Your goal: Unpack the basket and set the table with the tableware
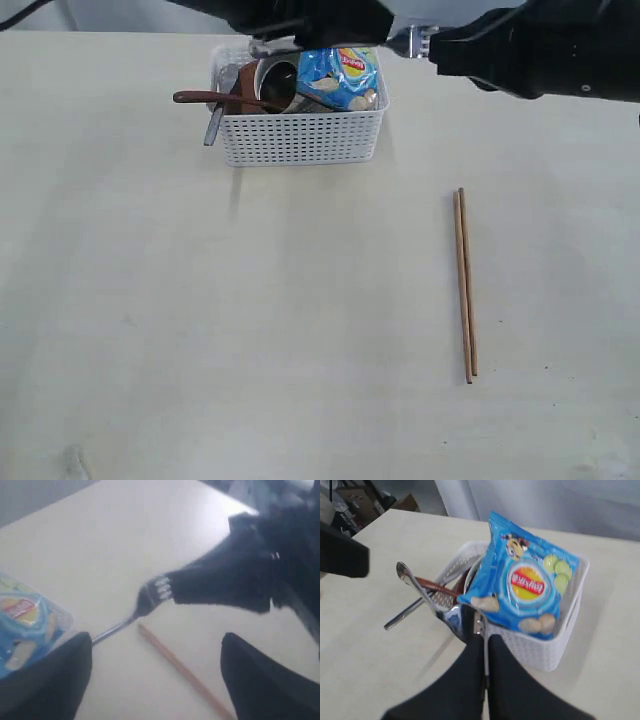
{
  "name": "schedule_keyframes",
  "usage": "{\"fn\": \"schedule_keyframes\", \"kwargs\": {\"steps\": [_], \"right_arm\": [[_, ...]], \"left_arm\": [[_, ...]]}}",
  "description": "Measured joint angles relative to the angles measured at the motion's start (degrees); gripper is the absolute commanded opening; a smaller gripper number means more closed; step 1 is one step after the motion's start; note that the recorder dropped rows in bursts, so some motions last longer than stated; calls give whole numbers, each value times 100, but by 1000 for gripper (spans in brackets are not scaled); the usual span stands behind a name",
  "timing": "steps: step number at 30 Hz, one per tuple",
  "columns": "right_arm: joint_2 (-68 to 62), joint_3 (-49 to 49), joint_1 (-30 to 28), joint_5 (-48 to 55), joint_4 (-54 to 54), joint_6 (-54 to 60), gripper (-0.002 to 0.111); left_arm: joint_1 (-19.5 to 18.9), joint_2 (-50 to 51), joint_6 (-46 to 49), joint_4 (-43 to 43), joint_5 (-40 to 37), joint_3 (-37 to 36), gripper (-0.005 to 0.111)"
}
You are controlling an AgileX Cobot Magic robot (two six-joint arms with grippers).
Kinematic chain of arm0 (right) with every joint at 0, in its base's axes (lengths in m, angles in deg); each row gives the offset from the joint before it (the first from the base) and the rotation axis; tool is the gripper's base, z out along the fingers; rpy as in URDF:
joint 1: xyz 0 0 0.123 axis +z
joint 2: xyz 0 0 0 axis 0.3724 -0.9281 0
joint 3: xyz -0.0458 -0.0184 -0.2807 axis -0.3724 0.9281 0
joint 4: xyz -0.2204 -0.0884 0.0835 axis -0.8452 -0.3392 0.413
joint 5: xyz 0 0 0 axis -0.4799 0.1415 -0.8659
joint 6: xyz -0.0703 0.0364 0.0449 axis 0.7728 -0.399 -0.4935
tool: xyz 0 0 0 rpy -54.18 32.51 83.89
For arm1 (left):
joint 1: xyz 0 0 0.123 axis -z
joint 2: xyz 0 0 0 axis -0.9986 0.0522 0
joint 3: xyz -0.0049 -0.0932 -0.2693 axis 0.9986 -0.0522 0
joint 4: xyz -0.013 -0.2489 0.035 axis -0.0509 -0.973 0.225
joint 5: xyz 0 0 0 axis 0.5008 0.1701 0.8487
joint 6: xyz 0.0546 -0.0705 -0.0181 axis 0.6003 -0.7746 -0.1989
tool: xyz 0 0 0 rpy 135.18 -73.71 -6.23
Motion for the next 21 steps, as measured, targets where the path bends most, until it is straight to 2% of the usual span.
{"fn": "schedule_keyframes", "kwargs": {"steps": [2,3,5,10,16,19,21], "right_arm": [[468,197,246,-349,554,1126,0],[697,248,371,-616,654,1336,0],[1144,255,634,-1202,743,1565,0],[1860,255,1214,-2138,811,1822,0],[2031,280,2016,-3298,834,2004,0],[2031,280,2223,-3472,834,2014,0],[2031,280,2317,-3530,834,2014,0]], "left_arm": [[0,-10,-550,-833,269,-160,68],[0,-10,-640,-1394,407,-276,68],[0,-10,-718,-2190,543,-490,68],[0,-10,-737,-3383,641,-726,68],[0,-10,-779,-3739,521,-704,68],[0,-10,-850,-3762,461,-704,68],[0,-10,-1042,-3762,718,-704,68]]}}
